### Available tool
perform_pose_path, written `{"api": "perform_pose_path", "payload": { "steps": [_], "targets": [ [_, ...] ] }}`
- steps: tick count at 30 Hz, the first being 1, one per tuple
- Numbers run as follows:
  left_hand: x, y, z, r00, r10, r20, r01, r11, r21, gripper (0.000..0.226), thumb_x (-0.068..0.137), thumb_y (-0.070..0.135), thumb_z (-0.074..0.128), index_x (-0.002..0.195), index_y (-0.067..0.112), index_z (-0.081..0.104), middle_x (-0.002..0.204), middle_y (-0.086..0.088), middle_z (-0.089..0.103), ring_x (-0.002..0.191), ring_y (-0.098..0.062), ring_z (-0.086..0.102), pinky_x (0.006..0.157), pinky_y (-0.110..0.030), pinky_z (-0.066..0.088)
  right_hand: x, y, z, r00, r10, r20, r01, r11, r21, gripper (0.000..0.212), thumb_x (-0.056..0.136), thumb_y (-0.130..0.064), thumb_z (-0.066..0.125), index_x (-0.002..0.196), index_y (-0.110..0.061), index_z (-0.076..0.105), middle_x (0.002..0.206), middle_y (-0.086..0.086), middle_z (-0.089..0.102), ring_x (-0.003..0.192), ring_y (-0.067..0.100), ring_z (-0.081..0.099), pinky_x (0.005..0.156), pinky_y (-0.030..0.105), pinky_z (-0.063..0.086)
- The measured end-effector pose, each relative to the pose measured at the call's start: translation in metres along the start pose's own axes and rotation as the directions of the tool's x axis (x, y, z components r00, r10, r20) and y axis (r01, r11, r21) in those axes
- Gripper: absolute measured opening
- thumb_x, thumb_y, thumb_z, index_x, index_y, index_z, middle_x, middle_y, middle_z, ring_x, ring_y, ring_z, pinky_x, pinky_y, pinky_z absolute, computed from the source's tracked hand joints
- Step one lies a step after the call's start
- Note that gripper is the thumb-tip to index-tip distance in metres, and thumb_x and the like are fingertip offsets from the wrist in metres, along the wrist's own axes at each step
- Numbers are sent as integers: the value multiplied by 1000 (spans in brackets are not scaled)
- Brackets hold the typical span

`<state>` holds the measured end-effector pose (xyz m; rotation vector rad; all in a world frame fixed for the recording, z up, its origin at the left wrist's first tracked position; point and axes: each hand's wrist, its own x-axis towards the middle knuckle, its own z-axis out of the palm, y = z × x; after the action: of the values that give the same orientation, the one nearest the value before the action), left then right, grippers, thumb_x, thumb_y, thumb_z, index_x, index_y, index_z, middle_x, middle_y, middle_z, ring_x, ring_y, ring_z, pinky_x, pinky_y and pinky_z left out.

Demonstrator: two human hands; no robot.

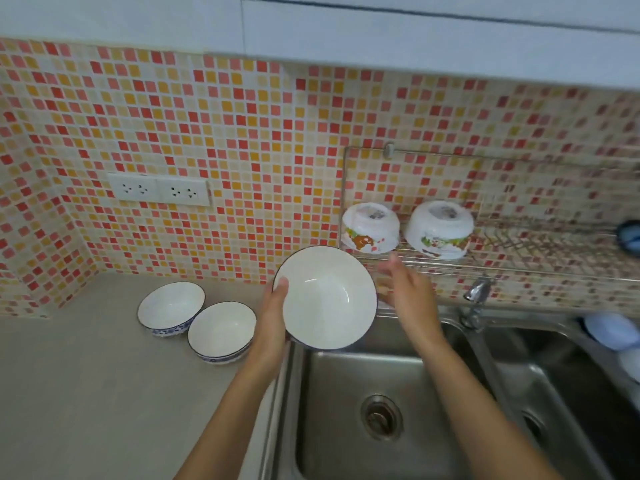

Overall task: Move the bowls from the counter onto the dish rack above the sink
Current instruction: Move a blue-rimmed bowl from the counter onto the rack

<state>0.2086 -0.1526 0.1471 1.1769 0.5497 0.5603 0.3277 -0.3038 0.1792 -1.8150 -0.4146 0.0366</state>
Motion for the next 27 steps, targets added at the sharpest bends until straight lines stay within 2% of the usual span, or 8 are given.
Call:
{"api": "perform_pose_path", "payload": {
  "steps": [4, 8, 10, 12, 15, 21, 25, 27],
  "targets": [
    [1, 11, 37, 997, 47, 59, -50, 997, 51, 30, 94, 57, 34, 117, 44, 50, 123, 5, 59, 113, -20, 57, 96, -50, 50, 43, 3, -54, 963, -187, -192, 150, 970, -193, 36, 100, -34, 44, 88, -11, 69, 75, 6, 67, 67, 18, 56, 67, 31, 43],
    [6, 20, 70, 993, 89, 84, -98, 989, 115, 30, 94, 57, 31, 111, 45, 53, 119, 3, 61, 106, -20, 62, 82, -40, 58, 82, 44, -87, 962, -237, -135, 152, 877, -455, 33, 100, -29, 44, 116, -8, 64, 115, 12, 68, 102, 28, 61, 92, 39, 48],
    [11, 26, 83, 992, 104, 78, -113, 985, 130, 34, 92, 60, 34, 116, 42, 51, 117, 3, 61, 104, -21, 62, 69, -32, 59, 91, 70, -99, 946, -316, -74, 205, 757, -620, 41, 102, -33, 37, 119, -6, 63, 124, 13, 65, 117, 29, 58, 109, 43, 34],
    [18, 32, 95, 989, 133, 64, -142, 978, 155, 36, 89, 65, 37, 114, 43, 51, 119, 2, 60, 106, -22, 61, 75, -36, 58, 97, 91, -106, 921, -390, 7, 265, 611, -746, 54, 101, -41, 27, 125, -7, 62, 130, 12, 61, 126, 25, 54, 117, 43, 17],
    [32, 45, 117, 968, 244, 59, -251, 935, 252, 49, 84, 73, 34, 119, 42, 48, 127, 3, 53, 113, -21, 55, 93, -46, 51, 104, 101, -109, 898, -439, 23, 282, 536, -796, 59, 99, -44, 25, 120, -7, 65, 124, 10, 65, 120, 21, 59, 119, 42, 18],
    [65, 76, 162, 892, 440, 104, -445, 811, 379, 45, 97, 53, 31, 134, 30, 42, 129, 6, 46, 110, -15, 47, 77, -25, 40, 104, 99, -107, 868, -496, -20, 289, 538, -791, 71, 100, -48, 14, 109, -8, 72, 110, 8, 72, 107, 18, 67, 112, 49, 35],
    [94, 86, 181, 813, 560, 160, -548, 644, 534, 60, 86, 69, 34, 137, 39, 39, 129, -1, 47, 113, -19, 48, 92, -40, 44, 108, 104, -104, 863, -504, -41, 294, 566, -770, 71, 100, -48, 15, 105, -8, 74, 107, 6, 73, 105, 17, 68, 114, 43, 29],
    [107, 86, 187, 770, 604, 206, -583, 534, 612, 59, 83, 69, 36, 136, 42, 38, 126, -4, 43, 112, -21, 49, 92, -36, 44, 112, 106, -104, 857, -513, -35, 306, 563, -768, 70, 100, -48, 16, 104, -8, 74, 106, 6, 74, 103, 17, 68, 116, 40, 23]
  ]
}}
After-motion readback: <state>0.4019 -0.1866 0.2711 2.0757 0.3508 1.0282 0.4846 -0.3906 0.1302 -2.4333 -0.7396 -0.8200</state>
